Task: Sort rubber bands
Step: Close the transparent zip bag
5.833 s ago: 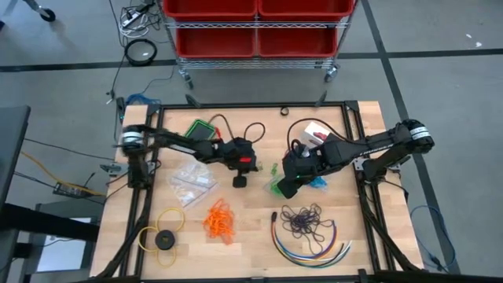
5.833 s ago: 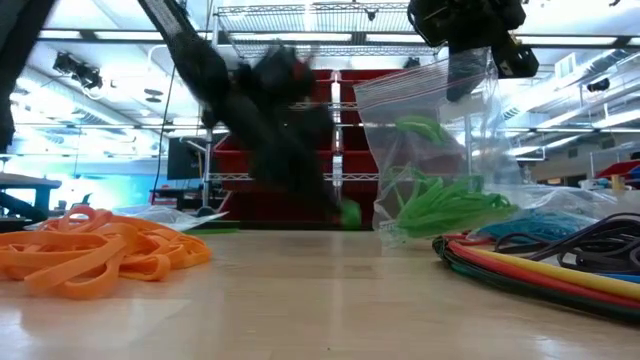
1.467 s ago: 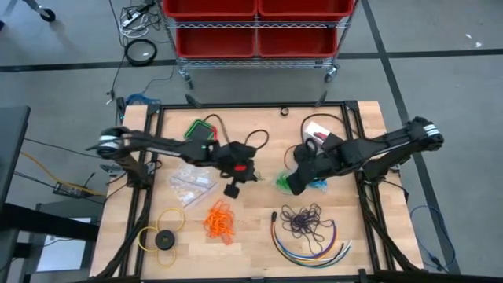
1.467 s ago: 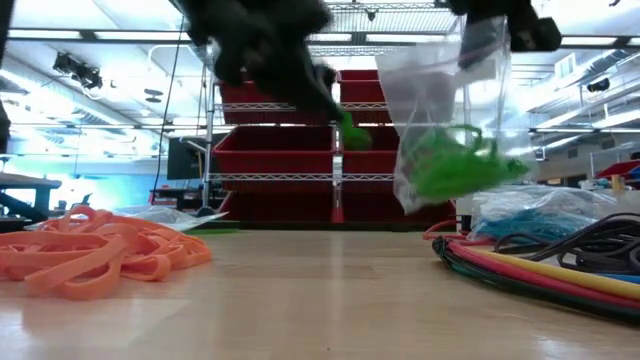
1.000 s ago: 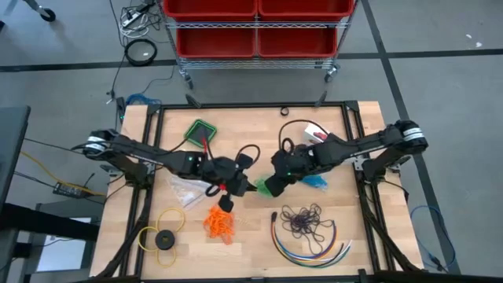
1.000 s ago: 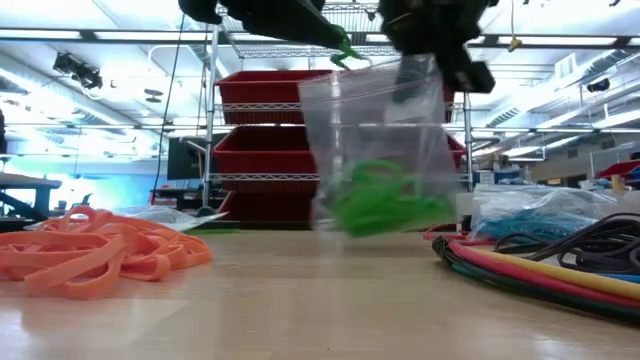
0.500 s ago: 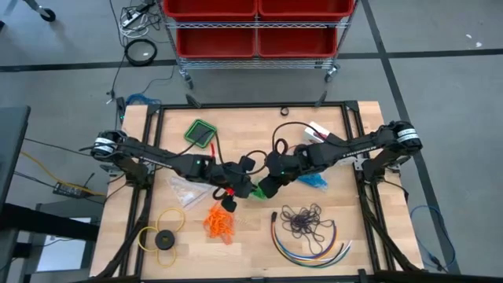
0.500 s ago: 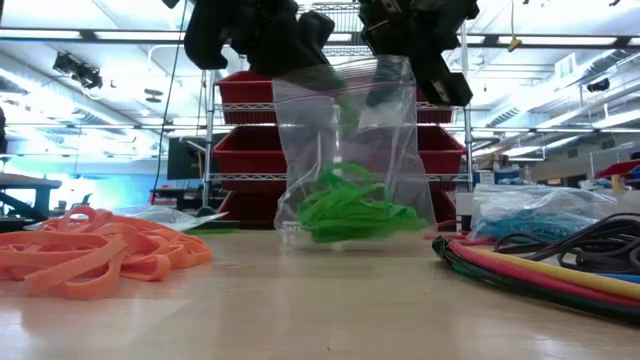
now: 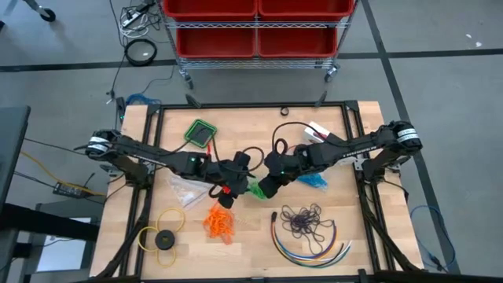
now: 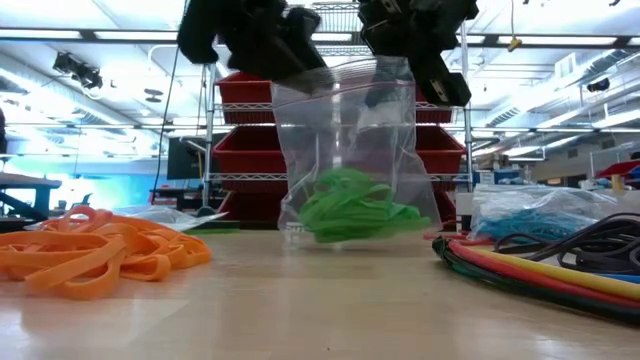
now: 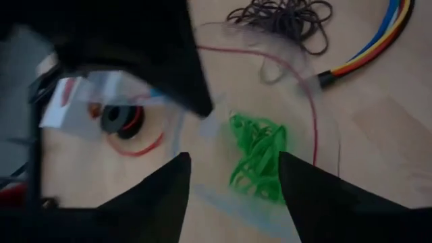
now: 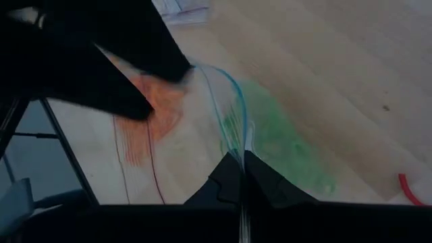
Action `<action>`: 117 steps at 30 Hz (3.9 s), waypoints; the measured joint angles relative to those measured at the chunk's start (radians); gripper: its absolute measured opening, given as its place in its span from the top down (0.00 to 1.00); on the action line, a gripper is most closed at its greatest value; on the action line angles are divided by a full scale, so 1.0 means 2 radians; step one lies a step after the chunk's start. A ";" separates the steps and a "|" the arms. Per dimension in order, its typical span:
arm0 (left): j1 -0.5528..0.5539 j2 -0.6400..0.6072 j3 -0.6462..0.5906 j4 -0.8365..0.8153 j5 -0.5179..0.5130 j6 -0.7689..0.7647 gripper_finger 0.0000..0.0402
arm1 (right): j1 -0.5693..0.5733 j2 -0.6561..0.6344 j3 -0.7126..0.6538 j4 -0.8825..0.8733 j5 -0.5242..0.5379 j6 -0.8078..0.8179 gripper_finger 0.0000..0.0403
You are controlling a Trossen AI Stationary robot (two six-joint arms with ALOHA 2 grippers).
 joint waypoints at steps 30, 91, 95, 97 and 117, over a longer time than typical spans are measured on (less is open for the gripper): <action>0.022 -0.217 -0.439 0.553 0.040 -0.148 0.52 | -0.019 -0.001 0.000 0.029 0.002 -0.007 1.00; -0.024 0.009 -0.402 0.729 -0.055 -0.119 0.99 | -0.035 -0.002 0.000 0.052 -0.005 -0.026 1.00; -0.024 0.007 -0.413 0.729 -0.067 -0.120 0.99 | -0.035 -0.002 0.000 0.043 -0.044 -0.015 0.99; -0.024 0.006 -0.418 0.729 -0.067 -0.123 0.99 | -0.033 -0.002 0.000 0.028 -0.063 -0.015 0.98; -0.026 -0.118 -0.423 0.543 -0.003 -0.202 1.00 | 0.003 -0.059 0.000 0.017 -0.006 -0.118 0.88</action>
